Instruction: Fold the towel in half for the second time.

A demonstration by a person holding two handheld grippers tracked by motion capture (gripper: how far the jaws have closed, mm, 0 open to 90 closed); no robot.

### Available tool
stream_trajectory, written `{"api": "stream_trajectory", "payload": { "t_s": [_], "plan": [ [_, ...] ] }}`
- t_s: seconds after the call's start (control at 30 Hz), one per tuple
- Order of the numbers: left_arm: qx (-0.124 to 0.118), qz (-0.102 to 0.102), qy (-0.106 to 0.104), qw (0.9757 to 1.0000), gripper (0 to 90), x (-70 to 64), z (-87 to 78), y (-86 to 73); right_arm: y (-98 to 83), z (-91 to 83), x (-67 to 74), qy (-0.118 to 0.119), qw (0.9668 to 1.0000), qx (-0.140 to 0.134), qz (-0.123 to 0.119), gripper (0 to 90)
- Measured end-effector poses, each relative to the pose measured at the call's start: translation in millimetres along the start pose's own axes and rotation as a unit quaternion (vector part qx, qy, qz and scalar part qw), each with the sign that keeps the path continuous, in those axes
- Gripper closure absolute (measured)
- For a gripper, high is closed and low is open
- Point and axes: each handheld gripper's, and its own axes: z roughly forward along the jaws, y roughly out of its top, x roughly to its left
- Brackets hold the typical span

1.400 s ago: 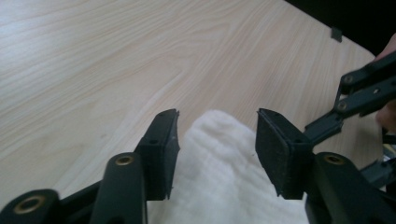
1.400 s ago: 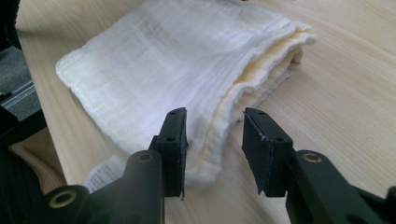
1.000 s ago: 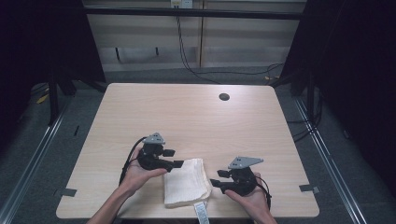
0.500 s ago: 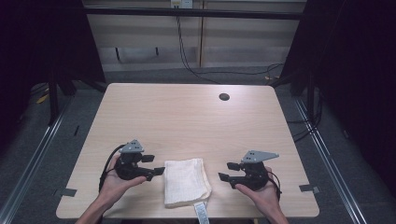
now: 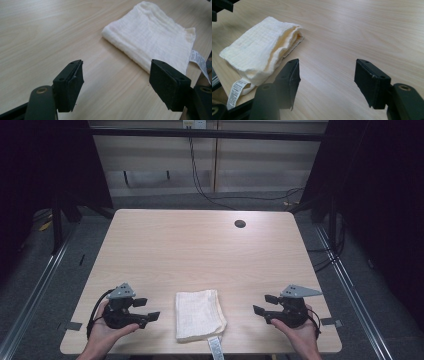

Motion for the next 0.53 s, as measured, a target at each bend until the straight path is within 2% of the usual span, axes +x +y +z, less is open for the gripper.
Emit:
{"api": "stream_trajectory", "payload": {
  "t_s": [0.07,0.13,0.2,0.27,0.3,0.37,0.47,0.53],
  "plan": [
    [0.003,-0.003,0.009,1.0,27.7,1.1,-2.8,-6.2,-1.5,-5.0,-4.6,-0.004,1.0,-0.006,0.004,35.9],
    [0.008,-0.007,-0.001,0.9999,27.4,1.6,-6.2,-17.5,-2.5,-13.4,-11.3,-0.007,0.9993,-0.03,0.021,35.3],
    [0.011,-0.007,-0.009,0.9999,26.7,2.3,-8.3,-25.9,-3.6,-17.0,-13.4,-0.01,0.9991,-0.034,0.021,35.1],
    [0.007,-0.017,-0.01,0.9998,26.7,4.6,-12.1,-32.5,-5.6,-18.9,-16.0,-0.016,0.9991,-0.032,0.024,35.2],
    [0.003,-0.019,-0.01,0.9998,26.7,5.9,-13.6,-34.0,-8.4,-18.9,-19.1,-0.02,0.9986,-0.038,0.03,34.6],
    [-0.011,-0.023,0.01,0.9996,26.8,8.9,-18.1,-34.1,-9.3,-18.9,-19.8,-0.027,0.9984,-0.039,0.03,33.1],
    [-0.037,-0.033,0.016,0.9987,26.5,14.4,-25.3,-32.7,-12.5,-18.5,-21.5,-0.04,0.9981,-0.04,0.025,32.1],
    [-0.037,-0.035,0.016,0.9985,26.3,15.3,-24.3,-33.4,-14.6,-17.4,-22.6,-0.048,0.9981,-0.034,0.02,31.0]
  ]
}}
